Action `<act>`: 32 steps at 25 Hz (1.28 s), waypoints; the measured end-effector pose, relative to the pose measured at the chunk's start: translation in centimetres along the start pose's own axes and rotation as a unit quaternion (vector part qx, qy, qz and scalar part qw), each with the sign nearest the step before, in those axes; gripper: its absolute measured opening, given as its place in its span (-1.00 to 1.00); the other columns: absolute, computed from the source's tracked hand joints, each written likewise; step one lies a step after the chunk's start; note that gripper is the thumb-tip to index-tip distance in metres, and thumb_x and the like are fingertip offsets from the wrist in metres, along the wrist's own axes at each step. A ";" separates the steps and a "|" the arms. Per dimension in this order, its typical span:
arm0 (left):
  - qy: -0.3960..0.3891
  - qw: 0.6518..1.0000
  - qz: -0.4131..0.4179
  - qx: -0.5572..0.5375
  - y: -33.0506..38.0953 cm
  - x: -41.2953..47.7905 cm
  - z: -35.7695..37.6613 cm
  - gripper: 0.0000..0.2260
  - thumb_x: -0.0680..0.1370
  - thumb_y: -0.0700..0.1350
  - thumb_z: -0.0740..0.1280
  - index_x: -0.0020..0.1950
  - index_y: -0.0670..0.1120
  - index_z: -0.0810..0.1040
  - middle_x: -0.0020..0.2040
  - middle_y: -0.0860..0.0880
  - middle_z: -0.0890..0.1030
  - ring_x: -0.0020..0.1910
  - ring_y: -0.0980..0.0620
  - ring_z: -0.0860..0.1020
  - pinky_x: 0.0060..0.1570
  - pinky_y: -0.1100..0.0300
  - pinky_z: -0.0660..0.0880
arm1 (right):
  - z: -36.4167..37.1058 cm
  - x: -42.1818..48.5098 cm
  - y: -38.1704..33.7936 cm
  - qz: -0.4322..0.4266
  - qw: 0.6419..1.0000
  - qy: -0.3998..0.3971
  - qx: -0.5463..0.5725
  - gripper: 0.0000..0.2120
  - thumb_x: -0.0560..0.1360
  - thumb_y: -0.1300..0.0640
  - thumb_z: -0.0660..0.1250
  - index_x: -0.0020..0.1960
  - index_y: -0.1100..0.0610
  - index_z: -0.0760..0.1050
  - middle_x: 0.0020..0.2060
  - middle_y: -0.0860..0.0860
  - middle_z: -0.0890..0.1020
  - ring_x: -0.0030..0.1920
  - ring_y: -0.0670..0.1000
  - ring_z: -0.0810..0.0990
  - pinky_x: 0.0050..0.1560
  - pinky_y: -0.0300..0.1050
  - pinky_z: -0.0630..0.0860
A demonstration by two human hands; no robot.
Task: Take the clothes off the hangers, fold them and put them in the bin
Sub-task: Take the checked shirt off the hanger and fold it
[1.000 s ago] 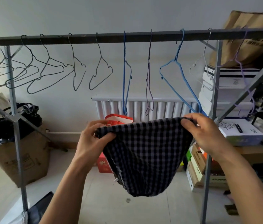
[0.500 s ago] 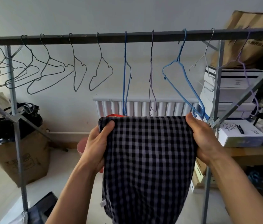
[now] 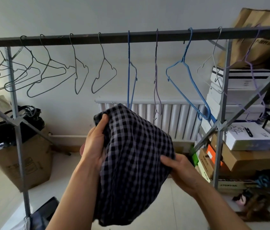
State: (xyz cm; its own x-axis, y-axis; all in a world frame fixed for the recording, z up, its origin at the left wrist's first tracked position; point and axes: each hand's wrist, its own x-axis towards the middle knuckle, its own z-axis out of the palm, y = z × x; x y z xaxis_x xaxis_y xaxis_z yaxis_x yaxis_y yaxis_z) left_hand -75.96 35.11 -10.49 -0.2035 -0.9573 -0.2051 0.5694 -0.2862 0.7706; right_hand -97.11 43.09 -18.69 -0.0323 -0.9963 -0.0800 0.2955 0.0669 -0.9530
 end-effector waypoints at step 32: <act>0.138 0.946 0.253 0.150 -5.3 -1.5 -0.3 -0.53 0.44 -0.17 0.51 0.28 -0.04 0.41 0.03 -0.08 0.63 0.02 -0.03 0.65 0.12 -0.02 0.59 | -1.4 0.5 -5.8 -0.036 0.984 0.169 -0.049 -0.16 0.22 -0.12 0.53 0.43 0.02 0.34 0.32 0.04 0.46 0.29 0.11 0.49 0.35 0.12 0.41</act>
State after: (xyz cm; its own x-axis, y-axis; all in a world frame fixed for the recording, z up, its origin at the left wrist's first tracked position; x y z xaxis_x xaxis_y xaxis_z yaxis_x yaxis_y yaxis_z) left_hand -78.41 38.09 -14.49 0.2740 -0.9546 0.1172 0.2780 0.1953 0.9405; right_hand -100.17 42.24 -13.56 -0.3703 -0.9248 -0.0873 0.1876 0.0176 -0.9821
